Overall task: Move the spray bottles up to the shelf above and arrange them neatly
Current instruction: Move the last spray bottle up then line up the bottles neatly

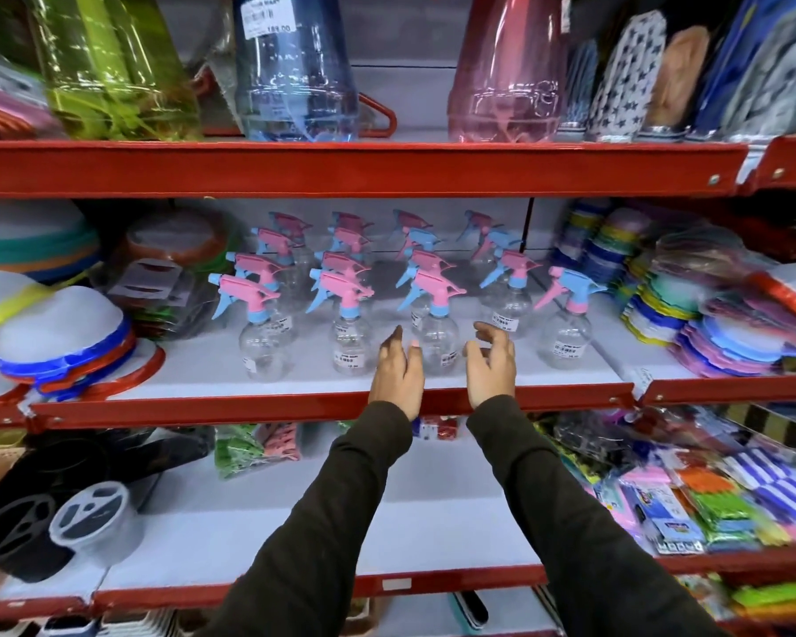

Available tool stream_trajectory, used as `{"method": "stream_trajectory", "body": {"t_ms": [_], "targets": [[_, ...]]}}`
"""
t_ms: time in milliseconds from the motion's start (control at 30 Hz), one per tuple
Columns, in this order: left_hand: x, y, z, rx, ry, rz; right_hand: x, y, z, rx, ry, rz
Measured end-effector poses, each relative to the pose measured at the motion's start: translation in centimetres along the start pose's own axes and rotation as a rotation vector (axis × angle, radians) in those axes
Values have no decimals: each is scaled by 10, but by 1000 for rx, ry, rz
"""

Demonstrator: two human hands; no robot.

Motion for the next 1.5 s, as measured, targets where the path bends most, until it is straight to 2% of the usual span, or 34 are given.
{"method": "stream_trajectory", "body": {"t_ms": [100, 233, 667, 867, 1000, 1100, 1167, 1267, 1400, 1500], "targets": [[1, -10, -10, 59, 21, 67, -6, -9, -9, 129, 69, -80], [-6, -17, -20, 125, 79, 82, -9, -12, -20, 245, 137, -90], [-7, -13, -27, 118, 67, 95, -10, -17, -22, 278, 166, -17], [-10, -13, -23, 94, 60, 72, -12, -17, -22, 288, 154, -44], [-14, -3, -13, -97, -47, -6, -13, -15, -10, 212, 52, -43], [-18, 9, -5, -292, -66, -63, -12, -13, 8, 135, 20, 29], [-23, 15, -11, -350, -95, -100, -11, -14, 23, 81, 4, 80], [-35, 17, -31, -339, -101, -156, -12, -20, 50, -16, -27, 122], [-55, 17, -66, -291, 6, -215, -16, -31, 98, -166, -76, 163], [-69, 13, -93, -220, 62, -237, -25, -44, 133, -260, -98, 126]]}}
Point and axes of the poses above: each hand's wrist, its own y-axis away from the middle knuckle, its own z-axis out of the back of the hand, x = y × z, the point moved 8 cm from there along -y, towards the middle knuckle, and after that the axes turned 9 degrees about -z, right-handed, at the moved point
